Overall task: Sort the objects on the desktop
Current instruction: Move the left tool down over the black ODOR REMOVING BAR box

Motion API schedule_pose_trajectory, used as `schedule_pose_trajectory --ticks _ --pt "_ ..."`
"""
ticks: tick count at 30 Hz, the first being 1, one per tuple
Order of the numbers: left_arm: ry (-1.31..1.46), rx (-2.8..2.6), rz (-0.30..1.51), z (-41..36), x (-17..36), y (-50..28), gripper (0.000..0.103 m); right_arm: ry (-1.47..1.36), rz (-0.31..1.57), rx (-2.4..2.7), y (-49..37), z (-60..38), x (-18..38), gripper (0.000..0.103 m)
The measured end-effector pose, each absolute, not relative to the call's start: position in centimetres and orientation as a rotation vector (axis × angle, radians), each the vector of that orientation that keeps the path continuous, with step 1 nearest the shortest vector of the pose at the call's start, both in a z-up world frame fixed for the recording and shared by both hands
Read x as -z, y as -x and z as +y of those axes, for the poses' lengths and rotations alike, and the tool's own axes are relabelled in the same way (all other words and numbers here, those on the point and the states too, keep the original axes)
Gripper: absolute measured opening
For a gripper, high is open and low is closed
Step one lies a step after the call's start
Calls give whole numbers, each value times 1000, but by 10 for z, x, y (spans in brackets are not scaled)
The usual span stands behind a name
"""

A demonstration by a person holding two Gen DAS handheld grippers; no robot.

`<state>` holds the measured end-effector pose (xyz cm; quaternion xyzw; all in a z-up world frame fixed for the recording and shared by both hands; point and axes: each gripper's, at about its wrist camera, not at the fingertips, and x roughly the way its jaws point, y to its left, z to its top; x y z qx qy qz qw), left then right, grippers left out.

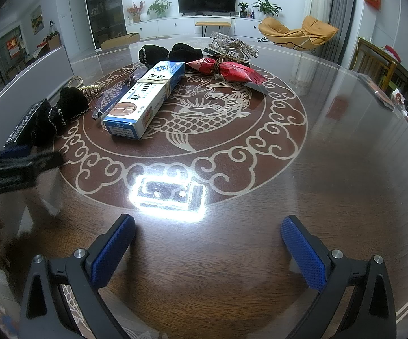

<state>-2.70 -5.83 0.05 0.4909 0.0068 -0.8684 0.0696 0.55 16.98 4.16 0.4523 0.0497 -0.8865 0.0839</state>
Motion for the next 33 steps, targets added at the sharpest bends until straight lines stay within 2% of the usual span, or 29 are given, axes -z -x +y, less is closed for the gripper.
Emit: schedule_pose_trajectory --ticks 3,5,12,16,19,33 --pt "-1175 2633 -1 -72 -38 0 103 -1350 149 2645 -6 170 -42 103" --pt "-1131 2628 -16 -79 -50 7 103 -1350 149 2645 -6 170 -42 103" --pt "-1265 2554 -29 -108 -30 71 103 -1350 148 2646 -6 170 -42 103" --pt "-1275 2550 74 -122 -23 82 103 -1350 148 2646 -6 170 -42 103" --pt "-1310 2566 220 -134 -14 84 103 -1350 148 2646 -6 169 -42 103" --pt "-1331 2620 190 -113 -10 86 103 -1350 148 2646 -6 169 -42 103"
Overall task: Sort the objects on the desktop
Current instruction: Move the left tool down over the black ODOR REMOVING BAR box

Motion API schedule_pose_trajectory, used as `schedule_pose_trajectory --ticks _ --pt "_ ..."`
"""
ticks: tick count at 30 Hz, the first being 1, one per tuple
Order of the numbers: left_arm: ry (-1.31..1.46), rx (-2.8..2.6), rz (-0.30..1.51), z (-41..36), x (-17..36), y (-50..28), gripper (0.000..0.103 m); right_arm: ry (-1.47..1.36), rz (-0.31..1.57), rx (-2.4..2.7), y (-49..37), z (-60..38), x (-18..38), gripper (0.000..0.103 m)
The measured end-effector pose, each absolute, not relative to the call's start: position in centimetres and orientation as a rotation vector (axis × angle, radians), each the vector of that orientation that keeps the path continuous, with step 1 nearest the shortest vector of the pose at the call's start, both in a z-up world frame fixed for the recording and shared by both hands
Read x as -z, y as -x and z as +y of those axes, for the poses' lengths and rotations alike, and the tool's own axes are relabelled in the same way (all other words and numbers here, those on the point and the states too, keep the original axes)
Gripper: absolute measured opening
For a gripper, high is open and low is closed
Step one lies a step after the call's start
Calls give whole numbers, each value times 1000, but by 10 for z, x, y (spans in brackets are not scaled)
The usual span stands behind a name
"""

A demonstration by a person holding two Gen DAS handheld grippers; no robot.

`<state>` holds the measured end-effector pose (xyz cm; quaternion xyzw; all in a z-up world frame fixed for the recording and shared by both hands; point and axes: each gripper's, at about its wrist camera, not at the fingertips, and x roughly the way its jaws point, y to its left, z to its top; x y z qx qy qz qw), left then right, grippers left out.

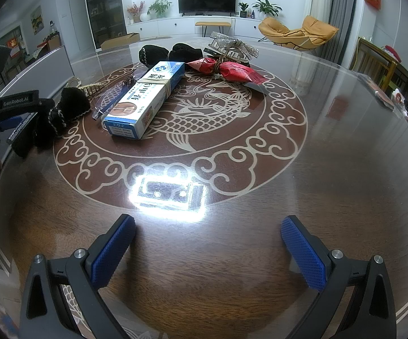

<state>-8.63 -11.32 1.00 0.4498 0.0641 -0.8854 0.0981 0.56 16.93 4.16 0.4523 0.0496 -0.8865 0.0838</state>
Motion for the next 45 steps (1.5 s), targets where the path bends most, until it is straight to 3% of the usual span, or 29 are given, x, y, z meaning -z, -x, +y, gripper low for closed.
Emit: schedule_pose_trajectory --ticks 5,8,15,18,25,31,35,43,45 --pt "-1457 2686 319 -95 0 84 103 -1350 148 2646 -6 169 -42 103" --pt "-1438 2693 297 -88 -7 82 103 -1350 148 2646 -6 169 -42 103" --pt "-1291 2622 -87 -88 -33 86 103 -1350 148 2646 -6 169 -42 103" --pt "-1269 2550 -174 -95 -27 91 103 -1350 147 2647 -6 169 -42 103" --pt "-1268 2563 -50 -102 -25 95 103 -1350 147 2647 -6 169 -42 103" --pt "-1248 2549 -61 -105 -23 94 103 -1350 147 2647 -6 169 -42 103" --pt "-1268 2557 47 -119 -19 94 103 -1350 147 2647 -6 169 -42 103" --pt "-1358 2634 571 -150 4 96 103 -1350 147 2647 -6 169 -42 103" --pt "-1346 2648 594 -150 6 95 103 -1350 147 2647 -6 169 -42 103"
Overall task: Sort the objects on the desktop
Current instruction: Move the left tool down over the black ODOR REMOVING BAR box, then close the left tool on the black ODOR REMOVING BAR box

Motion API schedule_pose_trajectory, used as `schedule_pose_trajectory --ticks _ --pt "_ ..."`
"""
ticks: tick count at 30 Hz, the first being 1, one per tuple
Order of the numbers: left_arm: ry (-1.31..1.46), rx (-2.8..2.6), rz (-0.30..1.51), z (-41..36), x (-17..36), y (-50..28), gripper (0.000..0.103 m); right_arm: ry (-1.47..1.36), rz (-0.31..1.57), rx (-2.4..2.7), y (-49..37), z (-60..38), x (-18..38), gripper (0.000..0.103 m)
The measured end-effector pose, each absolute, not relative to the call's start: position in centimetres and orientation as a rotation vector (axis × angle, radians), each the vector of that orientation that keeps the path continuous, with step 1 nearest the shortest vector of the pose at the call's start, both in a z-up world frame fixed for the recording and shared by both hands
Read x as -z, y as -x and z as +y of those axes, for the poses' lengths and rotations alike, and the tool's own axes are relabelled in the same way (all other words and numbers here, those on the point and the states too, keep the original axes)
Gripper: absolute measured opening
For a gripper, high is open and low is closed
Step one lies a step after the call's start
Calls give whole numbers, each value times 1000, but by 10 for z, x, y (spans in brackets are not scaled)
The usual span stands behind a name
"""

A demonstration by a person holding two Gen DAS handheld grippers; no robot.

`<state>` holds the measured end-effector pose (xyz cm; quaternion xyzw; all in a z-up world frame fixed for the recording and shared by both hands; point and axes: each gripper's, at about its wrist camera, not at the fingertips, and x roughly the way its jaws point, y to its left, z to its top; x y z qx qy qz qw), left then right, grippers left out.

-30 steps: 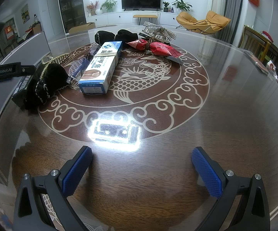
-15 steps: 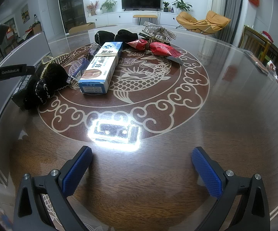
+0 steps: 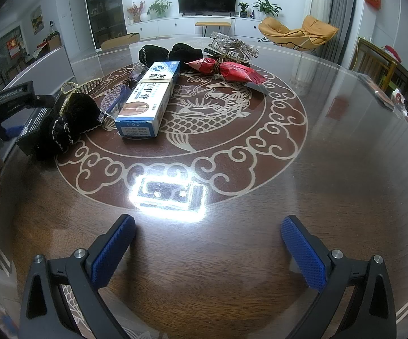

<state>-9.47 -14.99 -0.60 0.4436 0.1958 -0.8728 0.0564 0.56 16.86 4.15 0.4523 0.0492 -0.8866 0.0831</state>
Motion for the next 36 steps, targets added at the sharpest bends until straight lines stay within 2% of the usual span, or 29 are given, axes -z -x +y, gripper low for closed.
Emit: schedule_pose_trajectory --ticks 2,9,14,15,20,25,31,36 --pt "-1357 2665 550 -142 6 95 103 -1350 147 2647 -6 169 -42 103" --pt "-1462 2786 166 -67 12 81 103 -1350 146 2647 -6 169 -42 103" --pt "-1383 2784 110 -58 -4 70 103 -1350 147 2647 -6 169 -42 103" --pt "-1358 2765 102 -64 -9 72 103 -1350 147 2647 -6 169 -42 103" --pt "-1424 2683 291 -98 -10 93 103 -1350 147 2647 -6 168 -42 103" --pt "-1441 2645 376 -100 -4 106 103 -1350 147 2647 -6 168 -41 103" --pt "-1495 2612 383 -97 5 99 103 -1350 146 2647 -6 168 -42 103" --pt "-1524 2616 223 -98 10 87 103 -1350 146 2647 -6 168 -41 103"
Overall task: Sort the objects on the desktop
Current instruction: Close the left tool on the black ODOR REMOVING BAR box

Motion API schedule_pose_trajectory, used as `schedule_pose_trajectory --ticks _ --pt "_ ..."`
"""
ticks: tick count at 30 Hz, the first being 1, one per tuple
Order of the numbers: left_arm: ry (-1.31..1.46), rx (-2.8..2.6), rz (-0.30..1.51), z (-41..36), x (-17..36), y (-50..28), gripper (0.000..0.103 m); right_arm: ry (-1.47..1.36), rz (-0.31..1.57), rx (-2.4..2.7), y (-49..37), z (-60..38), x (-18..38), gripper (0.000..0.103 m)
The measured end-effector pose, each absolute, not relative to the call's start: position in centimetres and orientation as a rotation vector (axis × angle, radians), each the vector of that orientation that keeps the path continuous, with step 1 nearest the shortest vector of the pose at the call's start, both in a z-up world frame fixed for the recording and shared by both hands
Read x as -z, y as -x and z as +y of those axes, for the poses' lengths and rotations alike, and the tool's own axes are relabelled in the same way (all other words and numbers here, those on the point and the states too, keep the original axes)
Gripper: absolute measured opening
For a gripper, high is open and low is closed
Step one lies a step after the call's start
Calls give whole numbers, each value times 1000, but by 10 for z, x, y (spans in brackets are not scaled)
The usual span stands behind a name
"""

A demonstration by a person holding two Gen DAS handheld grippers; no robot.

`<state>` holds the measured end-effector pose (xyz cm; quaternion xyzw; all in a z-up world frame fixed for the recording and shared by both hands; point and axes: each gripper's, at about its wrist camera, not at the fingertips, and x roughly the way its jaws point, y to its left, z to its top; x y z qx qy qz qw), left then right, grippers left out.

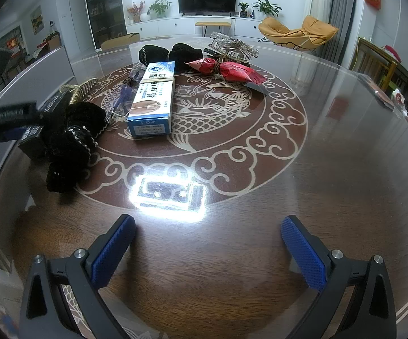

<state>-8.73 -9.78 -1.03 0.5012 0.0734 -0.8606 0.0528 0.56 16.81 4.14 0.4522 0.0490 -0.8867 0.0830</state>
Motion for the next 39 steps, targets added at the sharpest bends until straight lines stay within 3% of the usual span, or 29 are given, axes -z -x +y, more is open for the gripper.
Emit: schedule_pose_trajectory --ticks 8,39 --pt "-1529 2602 105 -91 17 95 103 -1350 146 2647 -6 168 -41 103" --pt "-1451 2672 74 -90 18 89 103 -1350 146 2648 -6 168 -41 103"
